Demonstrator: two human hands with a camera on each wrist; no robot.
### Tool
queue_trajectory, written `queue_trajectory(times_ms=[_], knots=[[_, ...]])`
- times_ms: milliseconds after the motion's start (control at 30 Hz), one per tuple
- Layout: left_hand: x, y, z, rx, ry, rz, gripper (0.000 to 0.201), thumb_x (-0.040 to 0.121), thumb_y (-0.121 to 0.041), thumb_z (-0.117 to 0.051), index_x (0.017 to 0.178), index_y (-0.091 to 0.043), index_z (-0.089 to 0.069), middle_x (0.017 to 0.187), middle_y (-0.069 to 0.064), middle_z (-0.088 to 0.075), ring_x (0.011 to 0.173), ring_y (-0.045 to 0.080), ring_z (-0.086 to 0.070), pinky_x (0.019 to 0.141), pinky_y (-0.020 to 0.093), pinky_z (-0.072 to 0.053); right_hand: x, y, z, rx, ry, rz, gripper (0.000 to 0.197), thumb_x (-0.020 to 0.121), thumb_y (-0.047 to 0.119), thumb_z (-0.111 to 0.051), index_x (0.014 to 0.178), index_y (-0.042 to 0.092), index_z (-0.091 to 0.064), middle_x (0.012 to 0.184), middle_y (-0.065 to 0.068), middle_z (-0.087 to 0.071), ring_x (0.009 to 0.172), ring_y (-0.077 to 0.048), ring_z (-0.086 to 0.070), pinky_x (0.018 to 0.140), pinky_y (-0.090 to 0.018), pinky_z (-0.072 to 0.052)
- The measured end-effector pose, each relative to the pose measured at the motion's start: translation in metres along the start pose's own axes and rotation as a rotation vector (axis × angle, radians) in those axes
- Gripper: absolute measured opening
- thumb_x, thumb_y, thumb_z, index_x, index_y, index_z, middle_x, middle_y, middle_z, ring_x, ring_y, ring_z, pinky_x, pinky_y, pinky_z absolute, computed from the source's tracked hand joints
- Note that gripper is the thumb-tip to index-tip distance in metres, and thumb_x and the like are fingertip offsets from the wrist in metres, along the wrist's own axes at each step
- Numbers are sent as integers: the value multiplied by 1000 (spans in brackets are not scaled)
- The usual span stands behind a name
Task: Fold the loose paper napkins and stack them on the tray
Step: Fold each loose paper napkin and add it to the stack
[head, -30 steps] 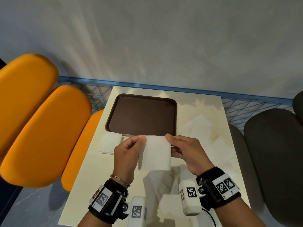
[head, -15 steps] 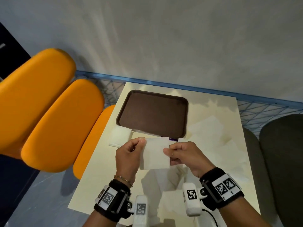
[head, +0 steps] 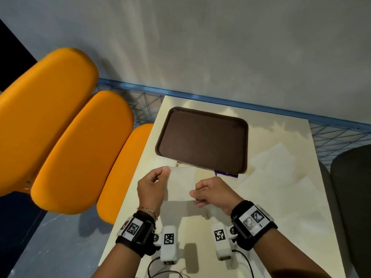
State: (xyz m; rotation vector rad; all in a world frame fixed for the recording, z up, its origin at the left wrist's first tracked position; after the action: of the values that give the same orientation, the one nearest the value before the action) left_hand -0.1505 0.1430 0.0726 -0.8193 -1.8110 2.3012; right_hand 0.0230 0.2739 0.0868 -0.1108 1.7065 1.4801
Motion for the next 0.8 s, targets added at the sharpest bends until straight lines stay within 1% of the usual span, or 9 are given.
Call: queue_trajectory(times_ms=[67,167,233,300,533,633,667,733,800], knots=[[18,8,9,-1,33,67,14,89,-40,-80,94,-26,-82,94,-8,-79,93,14,-72,87,49,-63,20,1,-12,-19,-46,-9,7,93,8,-80,88,5,-76,81,-12,-75,79,-23,-76,75,-32,-64],[40,27,19,6,180,234,36,81,-42,-89,101,-14,-79,102,-2,-77,84,16,-71,67,40,-65,50,1,-27,-16,-121,-22,8,93,8,-79,93,1,-75,82,-13,-74,76,-22,-74,77,-36,-64],[53,37,25,67,256,248,24,85,-30,-88,93,-9,-79,98,6,-80,80,26,-74,62,35,-61,66,1,-36,-25,-141,-33,7,94,9,-78,96,3,-75,82,-11,-74,71,-18,-71,71,-32,-63],[65,45,31,92,253,250,14,89,-22,-84,95,-10,-81,94,9,-81,83,34,-77,62,35,-60,76,0,-43,-52,-144,-40,9,95,13,-78,98,6,-75,82,-10,-74,67,-16,-68,66,-29,-59],[109,52,29,177,175,227,10,89,-16,-83,97,-11,-80,90,4,-81,65,24,-74,51,30,-57,67,-26,-43,-112,-137,-122,17,89,17,-77,104,12,-73,71,-8,-72,61,-19,-59,61,-34,-50],[118,52,23,314,181,177,4,90,-17,-81,92,-15,-78,88,0,-80,60,19,-74,45,28,-55,52,-40,-20,-238,-234,-131,22,87,13,-78,109,12,-74,86,1,-72,71,-10,-66,64,-20,-54],[122,54,22,367,184,156,4,90,-19,-80,87,-19,-77,86,0,-79,60,20,-74,48,32,-58,46,-46,-10,-344,-262,-136,24,88,15,-78,112,13,-74,94,6,-70,81,-9,-67,70,-16,-53],[128,59,20,466,185,132,6,89,-25,-80,86,-23,-75,79,2,-79,64,24,-73,62,40,-63,30,-65,11,-519,-297,-173,29,88,21,-78,116,18,-72,104,10,-66,97,-12,-66,85,-21,-51],[132,63,18,591,171,120,21,88,-33,-81,102,-18,-75,88,3,-78,81,25,-74,76,39,-61,12,-91,30,-579,-344,-213,35,87,26,-80,120,23,-68,111,9,-66,99,-10,-63,88,-22,-49]])
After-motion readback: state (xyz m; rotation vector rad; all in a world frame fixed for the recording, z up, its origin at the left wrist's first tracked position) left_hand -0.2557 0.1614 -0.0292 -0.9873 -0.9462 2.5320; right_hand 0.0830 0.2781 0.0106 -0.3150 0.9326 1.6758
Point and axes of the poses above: each hand's wrist, its own x-axis towards the middle knuckle, its own z-axis out of the back of the hand, y = z × x, the point moved 5 cm from there along x, towards the middle knuckle
